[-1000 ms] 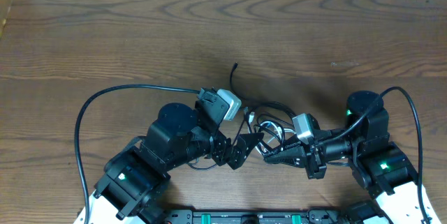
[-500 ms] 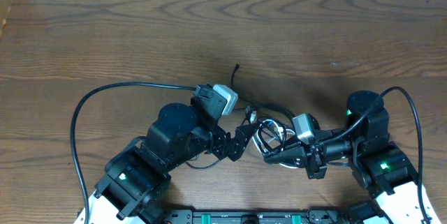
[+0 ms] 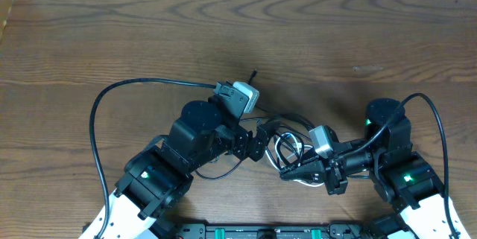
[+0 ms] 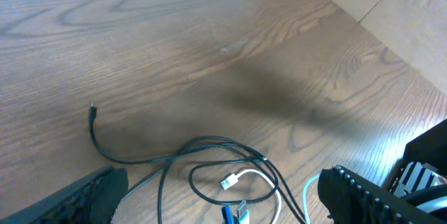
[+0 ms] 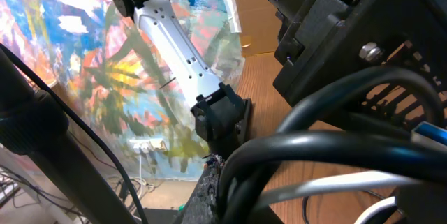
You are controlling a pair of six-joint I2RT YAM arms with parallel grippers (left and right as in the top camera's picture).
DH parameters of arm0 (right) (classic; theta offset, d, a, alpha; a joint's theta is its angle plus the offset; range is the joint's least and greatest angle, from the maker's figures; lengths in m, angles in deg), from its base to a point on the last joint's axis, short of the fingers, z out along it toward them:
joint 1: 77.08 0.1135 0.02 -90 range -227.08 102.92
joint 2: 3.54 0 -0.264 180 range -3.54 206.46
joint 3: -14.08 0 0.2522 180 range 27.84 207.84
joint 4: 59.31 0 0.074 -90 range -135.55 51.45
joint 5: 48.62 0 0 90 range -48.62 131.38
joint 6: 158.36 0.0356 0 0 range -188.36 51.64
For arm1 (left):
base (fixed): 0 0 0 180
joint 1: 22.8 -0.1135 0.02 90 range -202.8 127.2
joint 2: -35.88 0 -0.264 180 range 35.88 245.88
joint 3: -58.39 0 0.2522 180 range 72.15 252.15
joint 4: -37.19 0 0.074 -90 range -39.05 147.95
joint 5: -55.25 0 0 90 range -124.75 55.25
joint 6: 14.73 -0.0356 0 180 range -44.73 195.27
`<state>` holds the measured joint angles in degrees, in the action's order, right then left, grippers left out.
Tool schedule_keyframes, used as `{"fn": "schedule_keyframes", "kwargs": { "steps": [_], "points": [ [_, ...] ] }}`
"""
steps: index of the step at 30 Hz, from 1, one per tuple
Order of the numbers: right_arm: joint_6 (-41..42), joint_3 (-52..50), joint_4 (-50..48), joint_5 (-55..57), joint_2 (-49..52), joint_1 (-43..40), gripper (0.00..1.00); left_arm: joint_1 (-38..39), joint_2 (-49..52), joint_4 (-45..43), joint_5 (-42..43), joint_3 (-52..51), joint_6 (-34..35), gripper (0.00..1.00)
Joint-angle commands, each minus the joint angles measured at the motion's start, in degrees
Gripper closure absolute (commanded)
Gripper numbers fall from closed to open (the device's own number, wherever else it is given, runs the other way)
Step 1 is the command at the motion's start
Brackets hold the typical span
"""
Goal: Untangle cables
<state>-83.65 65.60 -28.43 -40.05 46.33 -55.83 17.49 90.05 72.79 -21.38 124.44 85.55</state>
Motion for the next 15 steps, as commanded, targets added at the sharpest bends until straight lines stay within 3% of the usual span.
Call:
{"fn": "schedule_keyframes", "kwargs": {
  "steps": [1, 15],
  "points": [
    [-1.1, -0.1, 0.0, -0.8, 0.0, 0.5, 0.99, -0.1, -0.2, -1.0, 0.9, 0.2, 0.0, 0.08],
    [-1.0, -0.1, 0.1, 1.8, 0.0, 0.5, 0.99, -0.1, -0.4, -1.5, 10.4, 0.2, 0.0, 0.09]
  ]
}}
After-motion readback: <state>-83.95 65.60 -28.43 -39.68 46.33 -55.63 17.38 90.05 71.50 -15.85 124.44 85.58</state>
